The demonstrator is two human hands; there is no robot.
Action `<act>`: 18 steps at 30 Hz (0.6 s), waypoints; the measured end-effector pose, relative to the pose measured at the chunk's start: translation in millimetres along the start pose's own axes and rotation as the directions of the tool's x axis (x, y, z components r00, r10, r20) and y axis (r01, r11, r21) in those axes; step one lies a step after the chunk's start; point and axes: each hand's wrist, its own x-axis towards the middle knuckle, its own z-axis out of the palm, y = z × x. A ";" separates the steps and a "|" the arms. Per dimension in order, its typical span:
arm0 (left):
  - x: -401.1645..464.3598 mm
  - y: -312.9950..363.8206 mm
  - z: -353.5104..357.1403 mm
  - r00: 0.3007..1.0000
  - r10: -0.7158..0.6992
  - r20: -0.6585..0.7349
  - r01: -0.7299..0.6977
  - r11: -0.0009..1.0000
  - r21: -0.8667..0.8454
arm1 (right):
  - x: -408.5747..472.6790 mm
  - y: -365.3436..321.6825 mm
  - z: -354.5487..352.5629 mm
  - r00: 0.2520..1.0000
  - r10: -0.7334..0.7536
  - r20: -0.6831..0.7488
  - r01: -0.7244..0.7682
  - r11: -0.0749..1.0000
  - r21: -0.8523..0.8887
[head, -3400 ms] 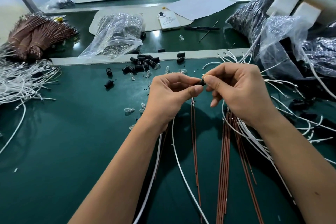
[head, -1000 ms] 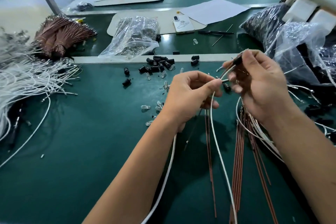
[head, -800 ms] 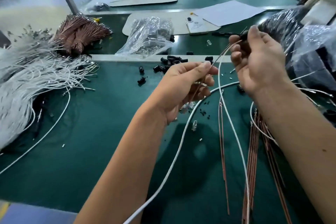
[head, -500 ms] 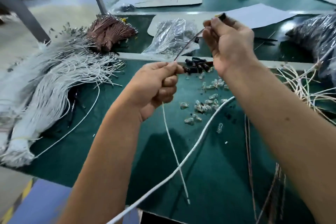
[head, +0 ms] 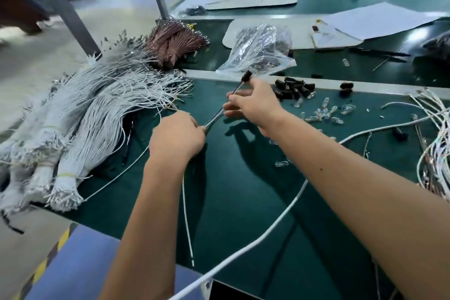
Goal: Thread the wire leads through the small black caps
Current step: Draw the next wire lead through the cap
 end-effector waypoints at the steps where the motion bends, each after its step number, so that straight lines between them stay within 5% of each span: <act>1: 0.3 -0.3 -0.2 1.000 -0.018 -0.011 0.018 0.998 0.059 | 1.4 0.8 1.7 1.000 -0.011 0.019 0.012 0.999 -0.053; 3: 0.9 1.0 0.9 0.999 -0.036 0.003 0.035 0.993 0.110 | 3.7 0.8 3.9 0.997 -0.062 0.044 0.071 0.967 -0.246; 6: 1.8 8.4 1.1 0.999 -0.033 -0.035 0.037 0.991 0.131 | 7.8 -1.2 2.5 0.989 -0.128 0.073 0.146 0.782 -0.606; 10: 6.7 26.4 9.7 0.998 0.008 -0.062 -0.002 0.996 0.088 | 8.8 -7.3 0.5 0.976 -0.191 0.102 0.191 0.544 -0.817; 18: 5.3 42.5 22.8 0.991 -0.010 -0.134 0.013 1.000 0.021 | -13.3 -11.5 -33.1 0.950 -0.311 0.019 0.249 0.721 -0.647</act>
